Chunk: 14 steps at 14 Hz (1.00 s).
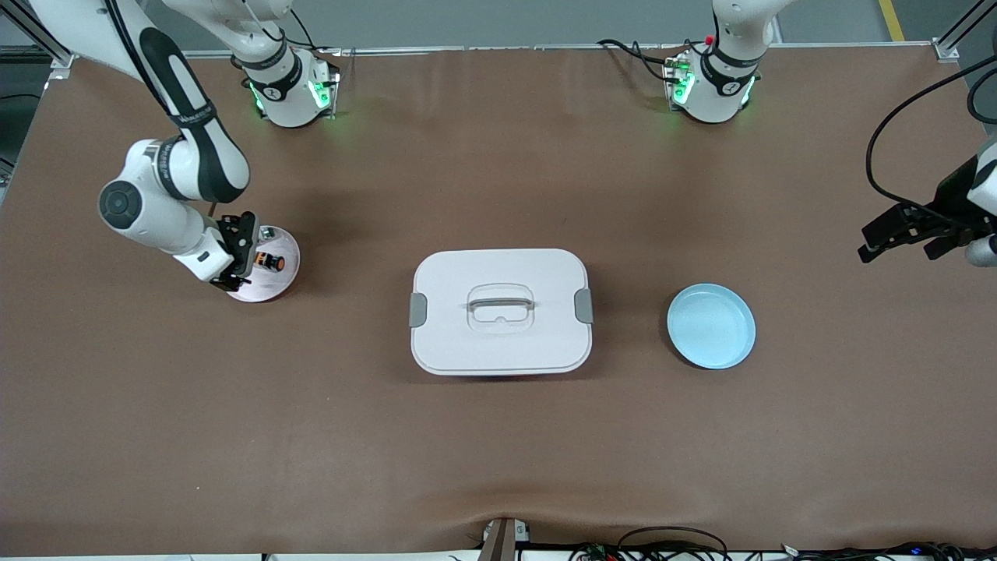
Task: Transfer orange switch to right arm and place
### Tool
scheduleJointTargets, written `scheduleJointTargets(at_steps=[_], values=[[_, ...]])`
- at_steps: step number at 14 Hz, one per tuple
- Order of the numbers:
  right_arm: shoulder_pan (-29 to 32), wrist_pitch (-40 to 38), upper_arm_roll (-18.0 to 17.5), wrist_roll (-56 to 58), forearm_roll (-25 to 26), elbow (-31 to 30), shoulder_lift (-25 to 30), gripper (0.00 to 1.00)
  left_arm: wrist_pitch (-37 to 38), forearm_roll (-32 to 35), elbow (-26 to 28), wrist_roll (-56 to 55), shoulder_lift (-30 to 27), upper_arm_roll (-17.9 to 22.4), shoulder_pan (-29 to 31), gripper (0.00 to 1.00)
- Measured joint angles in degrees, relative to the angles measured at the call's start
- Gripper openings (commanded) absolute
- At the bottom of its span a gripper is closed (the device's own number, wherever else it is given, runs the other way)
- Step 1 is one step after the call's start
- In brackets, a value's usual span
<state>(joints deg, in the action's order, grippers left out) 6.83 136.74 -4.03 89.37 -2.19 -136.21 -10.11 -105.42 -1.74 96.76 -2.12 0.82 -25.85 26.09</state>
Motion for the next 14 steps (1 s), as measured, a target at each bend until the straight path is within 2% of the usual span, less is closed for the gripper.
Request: scheduleJointTargets(at_steps=[2,4,8,11,14], values=[[0.0,-6.8,0.1,0.0,0.0,3.9,1.3,1.0,0.0,0.2,-0.1,0.0,0.4,8.1,-7.9,1.0],[0.2,-12.2,0.3,-0.1,0.0,6.8,2.6,1.0,0.0,0.2,-0.2,0.0,0.5,14.2,-14.0,1.0],[1.4,-18.3,0.8,-9.6,0.0,8.8,7.2,1.0,0.1,0.2,-0.2,0.0,1.0,20.8,-21.2,1.0],[1.6,-28.2,0.8,-20.6,0.8,13.9,9.8,1.0,0.1,0.2,-0.3,0.0,1.3,28.2,-28.6,1.0],[1.6,-34.8,0.7,-28.7,3.6,21.2,9.9,1.0,0.1,0.2,-0.3,0.0,1.3,30.2,-30.8,1.0]])
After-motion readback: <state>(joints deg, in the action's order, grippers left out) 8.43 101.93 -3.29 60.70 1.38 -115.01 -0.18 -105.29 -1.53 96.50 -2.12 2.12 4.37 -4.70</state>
